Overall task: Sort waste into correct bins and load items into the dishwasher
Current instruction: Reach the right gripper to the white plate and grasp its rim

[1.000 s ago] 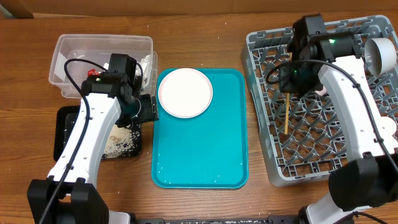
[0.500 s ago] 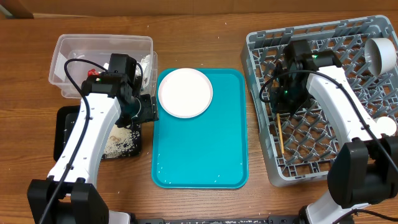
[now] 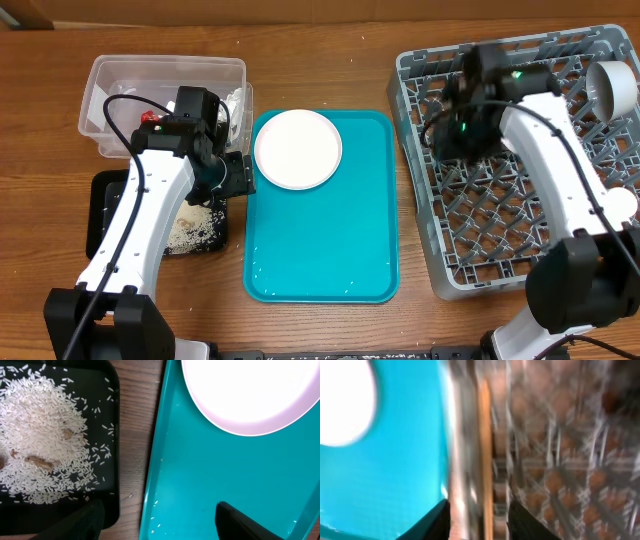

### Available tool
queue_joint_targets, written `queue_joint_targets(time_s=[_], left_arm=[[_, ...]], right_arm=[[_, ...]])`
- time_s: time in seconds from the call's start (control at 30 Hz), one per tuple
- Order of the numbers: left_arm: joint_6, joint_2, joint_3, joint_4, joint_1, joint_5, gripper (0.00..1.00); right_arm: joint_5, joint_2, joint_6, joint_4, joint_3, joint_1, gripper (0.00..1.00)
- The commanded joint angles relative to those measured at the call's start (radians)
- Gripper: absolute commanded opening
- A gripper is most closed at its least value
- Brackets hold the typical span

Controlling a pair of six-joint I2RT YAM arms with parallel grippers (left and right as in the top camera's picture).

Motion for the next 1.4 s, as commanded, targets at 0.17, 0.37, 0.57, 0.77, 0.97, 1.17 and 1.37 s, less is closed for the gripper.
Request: queue_joint_targets(time_s=[0.17,0.37,0.57,0.77,0.97,1.17,1.37], left_arm=[[0.007,-0.007,-0.003,0.0,-0.007,-0.011,0.73],[0.008,-0.007,-0.003,-0.001,-0.007,-0.011,0.74],[0.008,-0.007,-0.003,-0.001,-0.007,-0.011,0.74],[0.008,-0.007,-0.003,0.0,-0.007,-0.011,0.75],[0.008,-0.007,-0.003,0.0,-0.007,-0.011,0.75],[0.008,-0.007,-0.003,0.0,-0.007,-0.011,0.75],[0.008,-0.007,-0.003,0.0,-0.007,-0.011,0.75]], right_arm=[[-0.143,0.008,0.102,0.197,0.127,0.117,0.51],[-0.134,0.097,0.147,0.264,0.126,0.237,0.55],[-0.098,0.235,0.202,0.277,0.126,0.306,0.56],[-0.09,0.357,0.275,0.286,0.126,0.332,0.55],[-0.094,0.442,0.28,0.281,0.126,0.343,0.55],[-0.049,0.47,0.296,0.245,0.122,0.344,0.43],[0.082,0.47,0.397,0.155,0.123,0.325,0.16]])
